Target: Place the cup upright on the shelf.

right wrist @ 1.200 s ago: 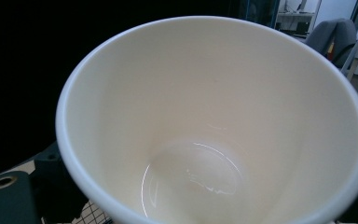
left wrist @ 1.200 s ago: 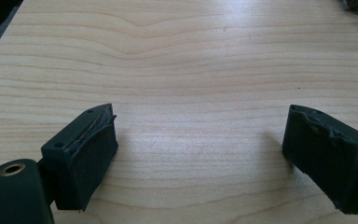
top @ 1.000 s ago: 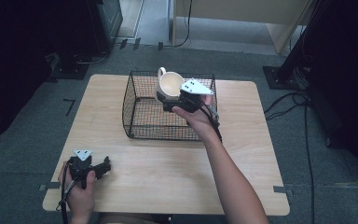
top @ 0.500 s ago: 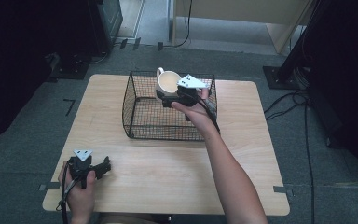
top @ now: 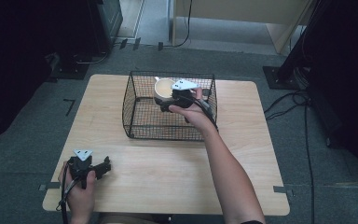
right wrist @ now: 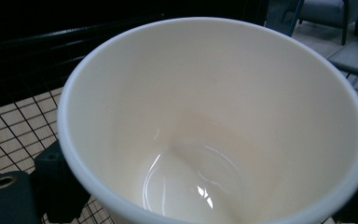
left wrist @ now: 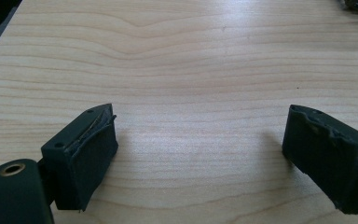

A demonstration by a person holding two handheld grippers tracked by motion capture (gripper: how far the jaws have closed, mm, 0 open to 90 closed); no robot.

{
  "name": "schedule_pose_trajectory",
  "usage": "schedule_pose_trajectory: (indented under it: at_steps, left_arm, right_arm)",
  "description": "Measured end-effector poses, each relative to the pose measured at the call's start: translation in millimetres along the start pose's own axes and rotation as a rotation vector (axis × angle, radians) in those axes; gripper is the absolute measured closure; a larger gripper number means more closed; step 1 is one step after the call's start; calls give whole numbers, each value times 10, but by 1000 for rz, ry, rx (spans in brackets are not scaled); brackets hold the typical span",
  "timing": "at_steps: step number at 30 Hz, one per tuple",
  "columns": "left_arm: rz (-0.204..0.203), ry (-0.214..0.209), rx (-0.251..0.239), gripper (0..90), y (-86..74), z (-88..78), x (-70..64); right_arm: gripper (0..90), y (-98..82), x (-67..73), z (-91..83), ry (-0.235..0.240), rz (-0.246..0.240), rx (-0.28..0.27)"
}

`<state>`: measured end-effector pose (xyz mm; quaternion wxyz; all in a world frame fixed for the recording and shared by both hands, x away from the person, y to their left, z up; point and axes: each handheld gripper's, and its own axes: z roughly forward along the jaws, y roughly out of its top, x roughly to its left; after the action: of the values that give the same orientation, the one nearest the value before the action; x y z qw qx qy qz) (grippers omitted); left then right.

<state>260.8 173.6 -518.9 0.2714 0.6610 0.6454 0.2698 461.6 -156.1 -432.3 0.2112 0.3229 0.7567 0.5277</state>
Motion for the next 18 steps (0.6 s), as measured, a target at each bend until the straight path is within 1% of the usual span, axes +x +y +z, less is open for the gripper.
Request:
schedule_pose_trajectory:
  at_steps: [2,4,5,7,8,9,10,11,13,14,16,17,18]
  left_arm:
    - [0,0,0,100,0,0,0]
    - [-1,-1,-1,101,0,1,-1]
    - [1,-1,0,100,0,0,0]
    - [1,-1,-1,100,0,0,0]
    - [1,-1,0,100,0,0,0]
    - [2,-1,0,101,0,0,0]
    - [2,-1,0,101,0,0,0]
    - [2,-1,0,101,0,0,0]
    - [2,-1,-1,101,0,1,-1]
    - [2,-2,-1,101,0,1,-1]
    - [2,-1,-1,100,0,1,-1]
    - [2,-1,-1,100,0,1,-1]
    - [2,-1,-1,100,0,1,-1]
  right_arm:
    - [87,-21,-12,26,5,9,16]
    - [87,-32,-19,38,13,14,21]
    - [87,-54,-23,61,29,20,43]
    - [87,-69,-15,87,33,-3,73]
    - [87,-69,-15,87,33,-3,73]
    - [87,-77,-5,112,37,-18,95]
    - [87,-80,-7,124,38,-26,104]
    - [87,-80,-7,124,38,-26,104]
    - [87,-89,-7,149,39,-22,125]
    - [87,-104,-13,177,41,-24,151]
    - [87,-127,-13,207,50,-33,181]
    - [87,-137,-12,219,57,-45,197]
    - [87,-137,-12,219,57,-45,197]
